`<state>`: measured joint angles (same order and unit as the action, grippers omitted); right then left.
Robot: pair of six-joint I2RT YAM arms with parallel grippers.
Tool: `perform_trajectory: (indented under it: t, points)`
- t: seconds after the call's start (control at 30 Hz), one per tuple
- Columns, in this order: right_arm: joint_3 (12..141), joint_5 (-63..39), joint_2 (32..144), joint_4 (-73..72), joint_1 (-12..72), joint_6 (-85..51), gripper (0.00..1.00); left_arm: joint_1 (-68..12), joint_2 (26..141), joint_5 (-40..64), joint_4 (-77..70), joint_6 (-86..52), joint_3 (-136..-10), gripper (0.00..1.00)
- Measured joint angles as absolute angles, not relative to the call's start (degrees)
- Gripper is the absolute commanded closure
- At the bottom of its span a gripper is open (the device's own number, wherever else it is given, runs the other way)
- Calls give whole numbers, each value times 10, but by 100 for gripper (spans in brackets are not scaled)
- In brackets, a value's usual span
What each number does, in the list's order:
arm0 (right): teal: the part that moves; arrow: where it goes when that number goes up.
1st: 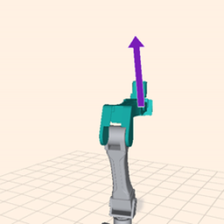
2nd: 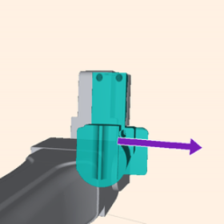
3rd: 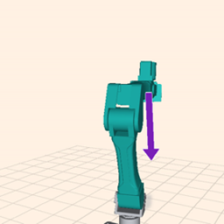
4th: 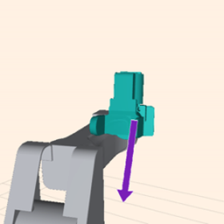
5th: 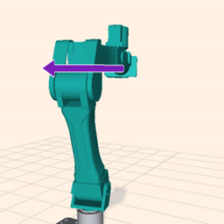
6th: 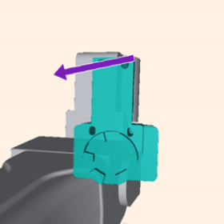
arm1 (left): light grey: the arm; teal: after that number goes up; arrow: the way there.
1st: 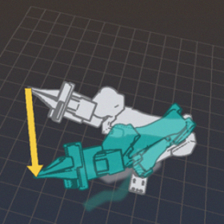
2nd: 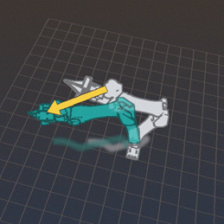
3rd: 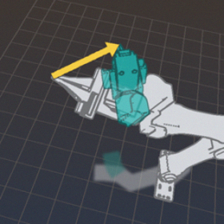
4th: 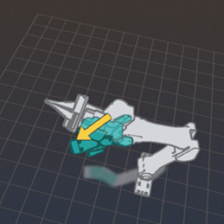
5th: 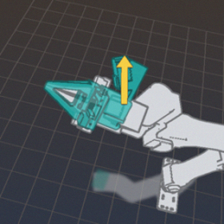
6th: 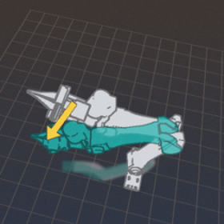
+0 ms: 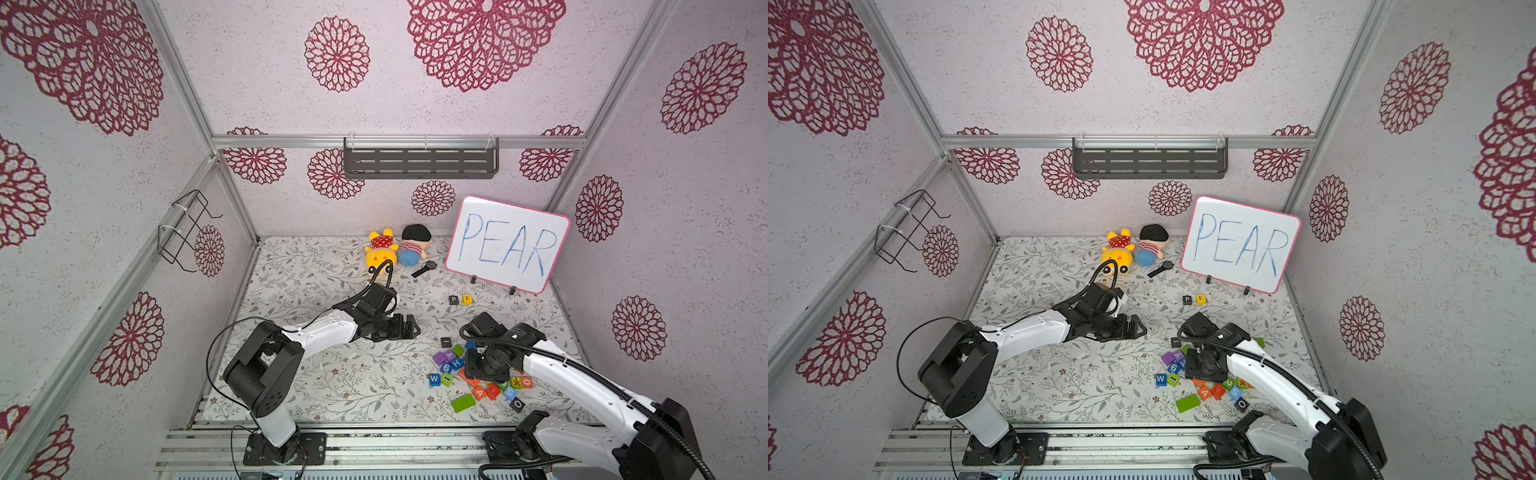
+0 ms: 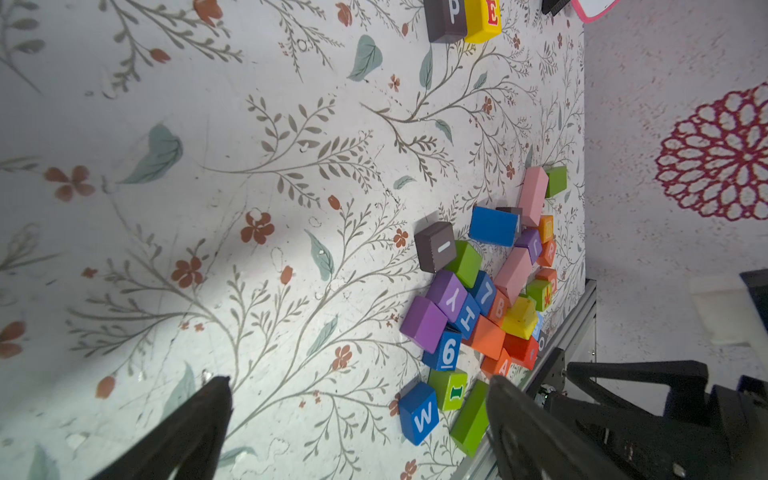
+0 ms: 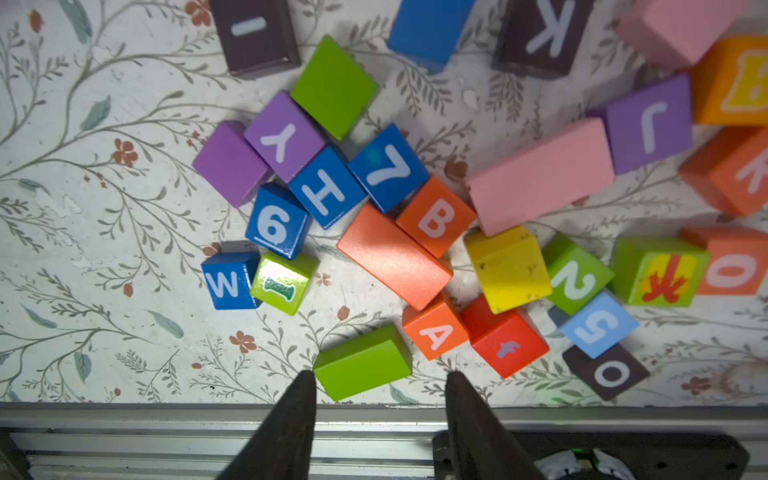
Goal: Spell the uppercase word “pear” with letter blocks
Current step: Pick up the letter block from the center of the board.
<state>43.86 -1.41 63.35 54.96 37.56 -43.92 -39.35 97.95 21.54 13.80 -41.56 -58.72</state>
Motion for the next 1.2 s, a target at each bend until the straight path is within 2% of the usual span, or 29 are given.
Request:
perform_trajectory:
  t: [0.2, 0.67, 0.77, 0.93, 1.2]
  points:
    - [372, -49, 609, 534, 381, -483, 39, -401, 980, 216, 138, -416, -588, 2]
    - [317, -76, 606, 462, 378, -512, 22, -402, 981, 216, 136, -416, -589, 2]
    - [314, -76, 613, 454, 372, -512, 22, -402, 981, 216, 135, -416, -589, 2]
    - [309, -72, 617, 441, 354, -510, 29, -403, 983, 216, 131, -416, -589, 2]
    - [309, -63, 655, 415, 343, -499, 47, -403, 984, 216, 127, -416, -588, 2]
